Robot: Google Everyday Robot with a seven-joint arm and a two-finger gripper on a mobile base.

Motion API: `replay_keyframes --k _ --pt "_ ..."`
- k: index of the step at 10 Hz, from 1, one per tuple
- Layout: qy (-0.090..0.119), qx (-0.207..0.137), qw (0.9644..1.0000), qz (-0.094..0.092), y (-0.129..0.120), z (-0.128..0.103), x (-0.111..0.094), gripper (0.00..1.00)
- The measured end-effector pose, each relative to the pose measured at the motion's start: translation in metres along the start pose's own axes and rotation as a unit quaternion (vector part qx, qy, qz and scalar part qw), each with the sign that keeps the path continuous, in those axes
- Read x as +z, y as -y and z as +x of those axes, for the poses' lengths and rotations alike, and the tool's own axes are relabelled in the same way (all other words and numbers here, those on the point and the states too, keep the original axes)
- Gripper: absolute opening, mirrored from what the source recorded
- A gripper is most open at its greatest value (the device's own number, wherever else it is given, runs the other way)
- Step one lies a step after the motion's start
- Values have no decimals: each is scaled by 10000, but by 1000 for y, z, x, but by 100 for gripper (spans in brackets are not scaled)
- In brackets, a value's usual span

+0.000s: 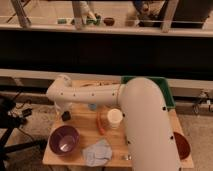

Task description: Place eraser in table surface

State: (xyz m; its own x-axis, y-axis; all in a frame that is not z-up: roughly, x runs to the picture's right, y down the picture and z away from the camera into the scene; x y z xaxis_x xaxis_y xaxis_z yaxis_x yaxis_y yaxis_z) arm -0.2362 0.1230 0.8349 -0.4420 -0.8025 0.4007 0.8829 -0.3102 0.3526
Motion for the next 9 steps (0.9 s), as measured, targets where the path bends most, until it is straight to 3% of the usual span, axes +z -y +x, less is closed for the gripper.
replay_keyframes --k 4,9 --pt "-576 114 9982 -91 -4 3 -41 0" --pt "-883 106 9960 -106 2 2 -64 0"
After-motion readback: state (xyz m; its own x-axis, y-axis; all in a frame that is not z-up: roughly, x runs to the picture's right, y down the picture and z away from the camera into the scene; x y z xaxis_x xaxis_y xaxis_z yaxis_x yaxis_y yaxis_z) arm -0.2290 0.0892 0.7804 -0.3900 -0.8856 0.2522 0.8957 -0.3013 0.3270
